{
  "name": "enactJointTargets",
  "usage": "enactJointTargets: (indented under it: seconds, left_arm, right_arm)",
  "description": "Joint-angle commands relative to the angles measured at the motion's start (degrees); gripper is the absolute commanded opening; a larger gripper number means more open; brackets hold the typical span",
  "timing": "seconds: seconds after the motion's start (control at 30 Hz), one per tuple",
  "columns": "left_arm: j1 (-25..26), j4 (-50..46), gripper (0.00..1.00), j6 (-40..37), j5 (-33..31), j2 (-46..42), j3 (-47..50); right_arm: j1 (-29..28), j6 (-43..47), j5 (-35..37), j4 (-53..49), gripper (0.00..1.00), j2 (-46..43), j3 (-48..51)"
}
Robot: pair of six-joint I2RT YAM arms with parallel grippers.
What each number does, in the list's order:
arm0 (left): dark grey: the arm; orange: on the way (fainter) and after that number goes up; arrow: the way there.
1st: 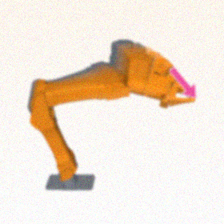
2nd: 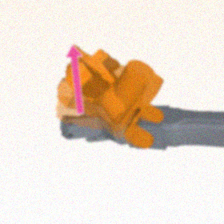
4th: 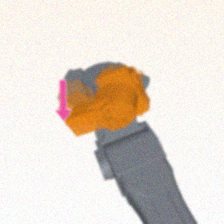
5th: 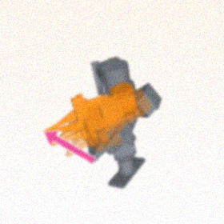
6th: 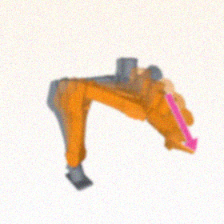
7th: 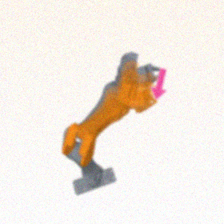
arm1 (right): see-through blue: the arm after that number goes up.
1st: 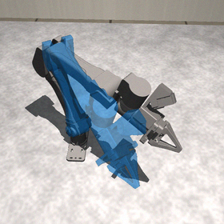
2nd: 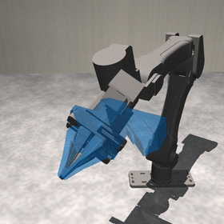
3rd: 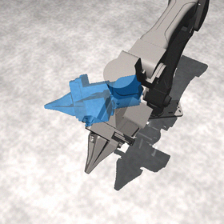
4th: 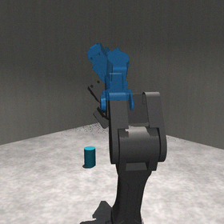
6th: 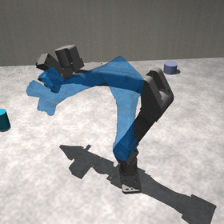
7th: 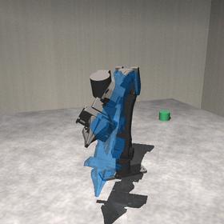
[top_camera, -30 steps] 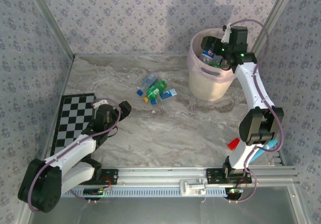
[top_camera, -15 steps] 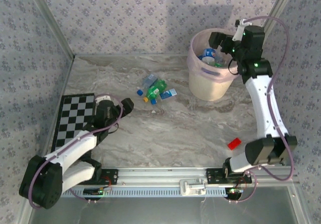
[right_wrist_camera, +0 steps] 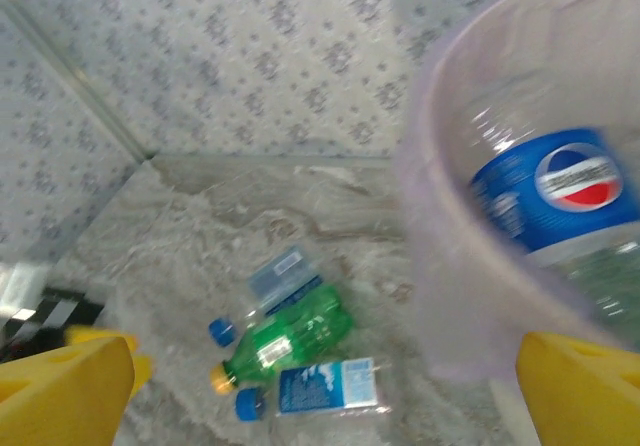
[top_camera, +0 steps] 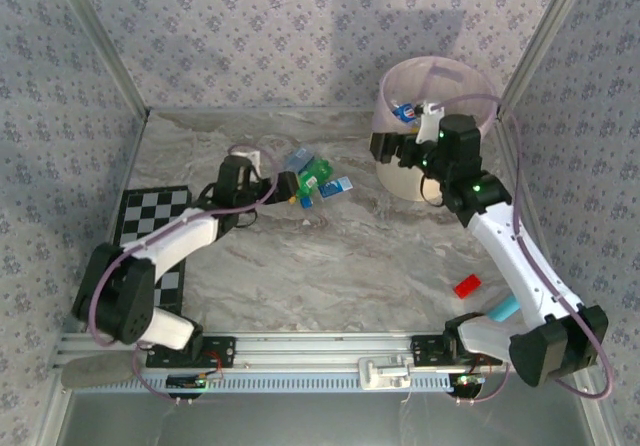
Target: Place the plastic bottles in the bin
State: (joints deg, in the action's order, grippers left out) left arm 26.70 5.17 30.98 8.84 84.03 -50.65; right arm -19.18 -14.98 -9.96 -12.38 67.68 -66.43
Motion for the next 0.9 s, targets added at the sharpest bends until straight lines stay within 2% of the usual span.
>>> enactJointTargets:
  seconds: [0.0, 0.27, 0.4, 0.53, 0.87]
  left_arm:
    - [2.8, -7.3, 0.98, -9.5, 3.4, 4.5, -8.1]
    - [7.7, -20.5, 0.94, -18.6, 1.0, 17.3, -24.3]
    - [9.9, -26.1, 0.88, -22.6, 1.3, 23.5, -31.2]
    - [11.1, -30.5, 0.78, -25.1, 1.5, 29.2, -37.6]
    - [12.6, -36.7, 0.81, -27.4, -0.4, 36.6, -45.6]
  right_arm:
    - [-2.5, -0.1, 1.7, 3.2, 1.00, -1.5, 3.0]
    - [-4.3, -0.9, 7.8, 4.9, 1.00, -4.2, 8.7]
    - [-4.0, 0.2, 10.2, 3.8, 1.00, -6.0, 9.5]
    - [-3.4, 0.7, 11.3, 2.9, 1.00, -7.3, 10.2]
    - [-2.8, 1.0, 11.4, 2.0, 1.00, -8.8, 10.4]
